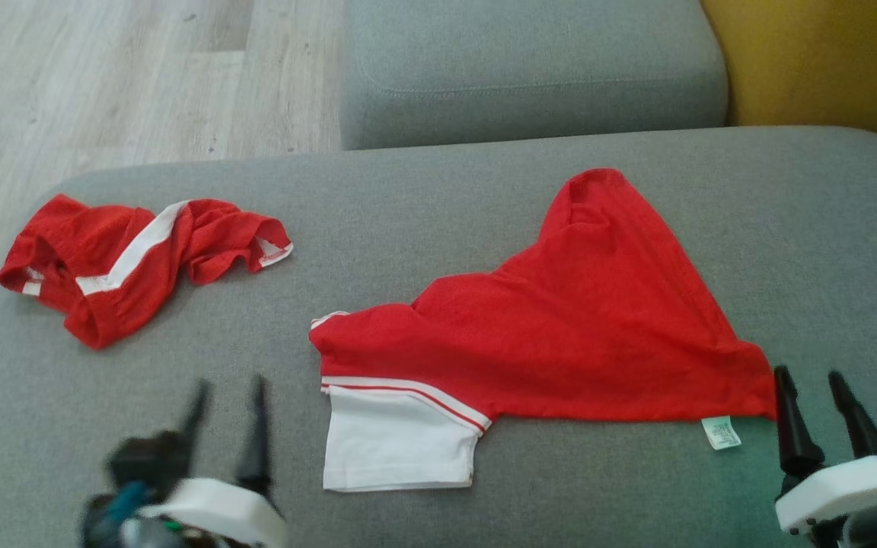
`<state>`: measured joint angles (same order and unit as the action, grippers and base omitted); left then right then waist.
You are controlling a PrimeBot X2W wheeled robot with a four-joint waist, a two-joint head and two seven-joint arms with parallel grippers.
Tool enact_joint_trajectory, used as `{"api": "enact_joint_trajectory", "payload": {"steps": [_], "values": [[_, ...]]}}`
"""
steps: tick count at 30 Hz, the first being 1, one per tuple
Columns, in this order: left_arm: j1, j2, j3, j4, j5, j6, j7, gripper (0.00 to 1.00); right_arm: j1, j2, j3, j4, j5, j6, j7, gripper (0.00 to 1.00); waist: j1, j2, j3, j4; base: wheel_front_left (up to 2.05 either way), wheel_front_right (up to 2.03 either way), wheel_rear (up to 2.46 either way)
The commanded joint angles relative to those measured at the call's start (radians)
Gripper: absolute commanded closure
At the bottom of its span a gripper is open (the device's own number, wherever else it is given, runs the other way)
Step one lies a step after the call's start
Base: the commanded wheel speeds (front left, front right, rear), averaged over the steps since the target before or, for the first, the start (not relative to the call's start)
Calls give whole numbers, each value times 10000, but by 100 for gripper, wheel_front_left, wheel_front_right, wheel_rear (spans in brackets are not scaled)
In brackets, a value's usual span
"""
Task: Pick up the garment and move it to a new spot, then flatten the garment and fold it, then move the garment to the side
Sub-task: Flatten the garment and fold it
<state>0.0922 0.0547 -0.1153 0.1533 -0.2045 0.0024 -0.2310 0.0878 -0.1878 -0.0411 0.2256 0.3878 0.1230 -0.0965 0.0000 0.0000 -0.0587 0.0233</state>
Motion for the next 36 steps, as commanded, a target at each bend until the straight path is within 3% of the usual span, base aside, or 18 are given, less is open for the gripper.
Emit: {"api": "enact_joint_trajectory", "payload": {"steps": [1,7,10,14,18,28,36], "values": [[-603,-36,76,-124,-144,-109,263,0,-568,-249,108,-153,49,77,213,0,0,0,41,8,0,0,0],[-1144,-42,-1063,667,-509,-152,2349,0,-1268,-491,100,730,135,77,2143,0,0,0,380,24,0,0,0],[-1342,-43,-1714,979,-920,39,3797,0,-1870,-519,-68,1281,82,77,3304,0,0,0,603,-9,0,0,0],[-1409,-44,-2107,954,-1278,460,4797,0,-2324,-476,-276,1676,-70,77,4068,0,0,0,857,10,0,0,0],[-1394,-44,-2285,883,-1298,779,5341,0,-2556,-339,-526,2027,-313,77,4279,0,0,0,963,83,0,0,0],[-1453,-1,-2468,812,-1440,818,6096,0,-3102,-169,-675,3035,-393,77,4581,0,0,0,1363,212,0,0,0],[-1678,154,-2285,963,-1231,1231,5843,0,-3173,-218,-176,3627,-37,77,4854,0,0,0,1457,243,0,0,0]]}}
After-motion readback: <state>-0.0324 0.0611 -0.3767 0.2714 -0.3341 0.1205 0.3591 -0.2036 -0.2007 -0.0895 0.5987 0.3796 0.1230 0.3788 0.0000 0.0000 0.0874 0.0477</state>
